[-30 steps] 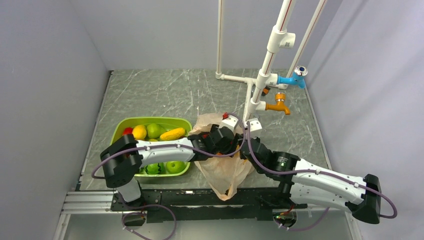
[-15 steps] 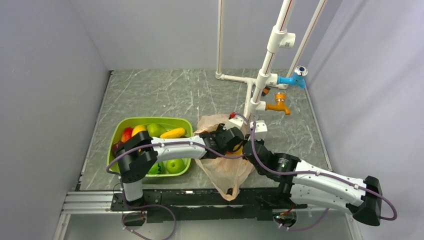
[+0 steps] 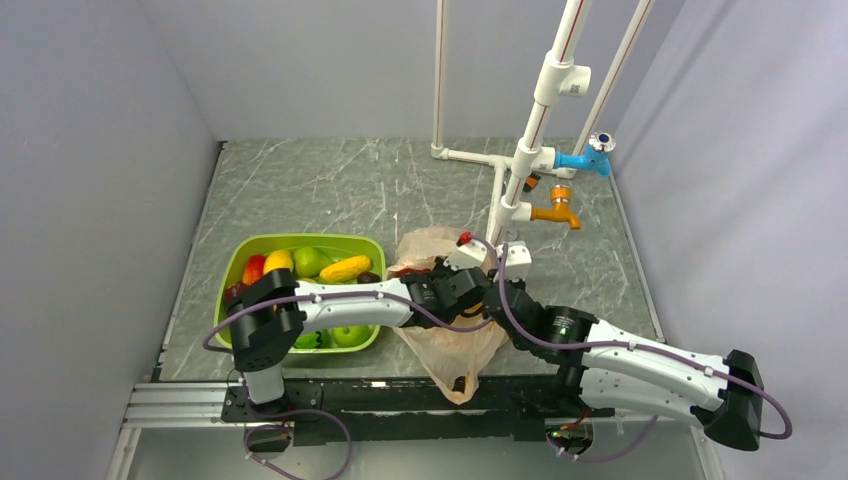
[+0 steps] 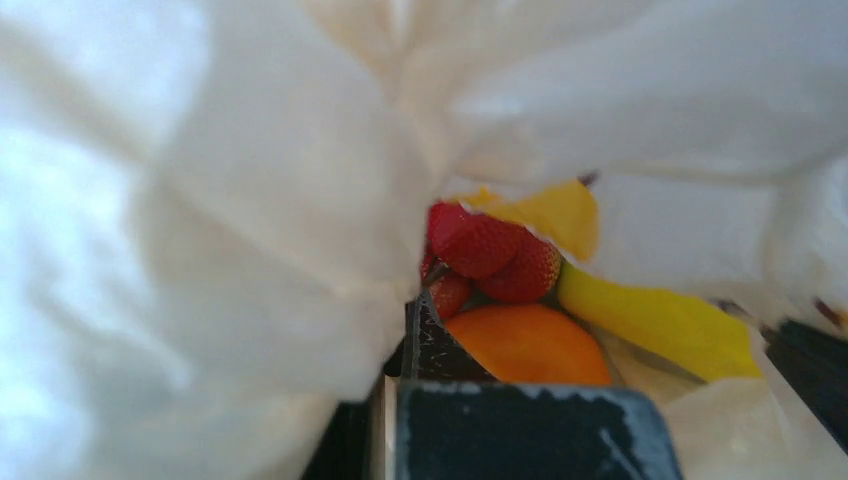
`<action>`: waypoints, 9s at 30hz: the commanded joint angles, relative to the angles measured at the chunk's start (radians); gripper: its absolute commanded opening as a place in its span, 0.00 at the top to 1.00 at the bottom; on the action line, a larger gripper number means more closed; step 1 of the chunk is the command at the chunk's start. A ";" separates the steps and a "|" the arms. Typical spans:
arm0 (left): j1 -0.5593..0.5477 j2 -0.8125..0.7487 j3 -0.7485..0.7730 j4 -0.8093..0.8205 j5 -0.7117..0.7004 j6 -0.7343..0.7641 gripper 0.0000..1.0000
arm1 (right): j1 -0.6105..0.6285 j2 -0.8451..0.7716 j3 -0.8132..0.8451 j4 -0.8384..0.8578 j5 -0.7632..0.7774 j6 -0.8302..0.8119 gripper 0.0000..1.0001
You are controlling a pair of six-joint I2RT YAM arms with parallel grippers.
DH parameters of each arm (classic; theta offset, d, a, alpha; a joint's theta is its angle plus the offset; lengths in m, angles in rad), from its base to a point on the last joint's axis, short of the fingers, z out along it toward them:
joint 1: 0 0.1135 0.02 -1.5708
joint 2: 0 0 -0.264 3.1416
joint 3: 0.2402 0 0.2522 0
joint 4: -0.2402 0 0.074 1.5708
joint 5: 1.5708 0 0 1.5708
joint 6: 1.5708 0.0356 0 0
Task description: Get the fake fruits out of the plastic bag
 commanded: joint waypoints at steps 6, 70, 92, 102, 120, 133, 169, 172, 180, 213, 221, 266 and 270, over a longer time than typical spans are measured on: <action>-0.066 -0.203 -0.057 -0.084 0.056 -0.111 1.00 | 0.006 0.037 0.009 0.090 -0.051 -0.064 1.00; 0.203 -1.038 -0.159 -0.558 0.080 -0.209 1.00 | -0.042 0.061 0.005 0.104 -0.072 -0.071 1.00; 0.518 -0.813 -0.300 -0.327 0.262 -0.094 1.00 | -0.045 0.045 0.007 0.086 -0.073 -0.071 1.00; 0.559 -0.708 -0.392 -0.281 0.363 -0.150 0.64 | -0.046 0.044 0.015 0.093 -0.097 -0.076 1.00; 0.559 -1.282 -0.557 -0.148 0.784 -0.226 0.08 | -0.048 0.059 0.014 0.131 -0.147 -0.100 1.00; 0.165 -1.099 -0.674 0.249 0.941 -0.194 0.18 | -0.048 0.064 0.043 0.125 -0.144 -0.124 1.00; 0.074 -0.166 -0.356 0.435 0.674 -0.239 0.76 | -0.046 -0.058 -0.096 -0.045 -0.262 0.193 1.00; 0.038 -0.192 -0.403 0.457 0.657 -0.250 0.74 | -0.046 -0.060 -0.108 -0.045 -0.271 0.200 1.00; -0.024 -0.218 -0.399 0.379 0.548 -0.273 0.32 | -0.046 -0.055 -0.105 -0.098 -0.304 0.262 1.00; 0.042 -0.093 -0.427 0.339 0.535 -0.266 0.07 | -0.048 -0.184 -0.114 -0.083 -0.185 0.297 1.00; 0.114 -0.067 -0.372 0.331 0.543 -0.184 0.20 | -0.049 -0.136 -0.118 0.035 -0.223 0.232 1.00; 0.265 -1.194 -0.413 -0.144 0.791 -0.070 1.00 | -0.121 0.098 -0.093 0.345 -0.075 -0.001 1.00; 0.265 -1.228 -0.362 -0.349 0.515 -0.158 1.00 | -0.122 0.101 -0.079 0.330 -0.096 -0.005 1.00</action>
